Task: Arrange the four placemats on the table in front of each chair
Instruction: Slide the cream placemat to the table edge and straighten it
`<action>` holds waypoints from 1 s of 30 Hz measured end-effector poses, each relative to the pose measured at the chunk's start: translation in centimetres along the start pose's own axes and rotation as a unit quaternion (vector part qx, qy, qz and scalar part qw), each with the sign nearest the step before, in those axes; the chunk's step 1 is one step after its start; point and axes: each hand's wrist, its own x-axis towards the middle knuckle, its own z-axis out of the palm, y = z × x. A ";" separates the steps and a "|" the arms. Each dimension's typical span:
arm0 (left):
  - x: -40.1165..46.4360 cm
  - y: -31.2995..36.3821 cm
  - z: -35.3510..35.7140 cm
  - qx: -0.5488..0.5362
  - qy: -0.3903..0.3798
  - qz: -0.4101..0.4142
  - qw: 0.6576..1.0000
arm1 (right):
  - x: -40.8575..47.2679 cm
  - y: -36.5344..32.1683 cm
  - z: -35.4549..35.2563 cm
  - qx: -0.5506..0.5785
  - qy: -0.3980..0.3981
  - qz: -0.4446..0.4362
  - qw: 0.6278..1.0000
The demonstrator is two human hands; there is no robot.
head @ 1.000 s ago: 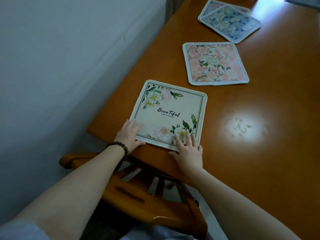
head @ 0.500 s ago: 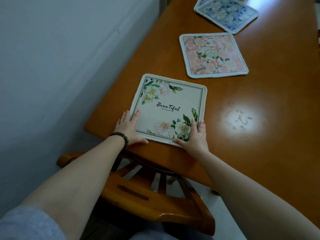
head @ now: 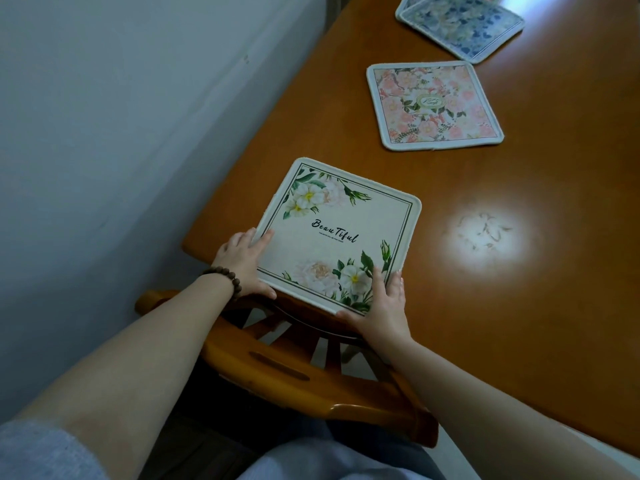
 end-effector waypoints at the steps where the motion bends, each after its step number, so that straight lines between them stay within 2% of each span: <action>1: -0.4 -0.3 0.1 0.005 -0.007 -0.011 1.000 | -0.3 0.1 -0.1 -0.005 0.000 0.002 1.000; 4: -0.8 -0.4 0.0 -0.002 -0.033 -0.036 0.999 | -0.5 0.5 -0.4 -0.062 -0.001 0.028 0.998; 8: -0.6 0.2 0.1 -0.020 -0.021 -0.027 0.999 | -0.7 0.5 0.1 -0.143 -0.010 0.030 0.989; 13: 0.0 0.7 0.2 -0.037 -0.007 -0.003 0.999 | -0.6 0.3 0.5 -0.123 0.024 0.007 0.992; 22: 0.0 0.5 0.3 -0.081 -0.006 0.020 0.997 | -1.0 0.5 0.6 -0.119 0.031 0.001 0.992; 30: -0.3 0.8 0.1 -0.045 -0.020 0.004 0.999 | -1.1 0.5 0.3 -0.132 0.028 0.006 0.991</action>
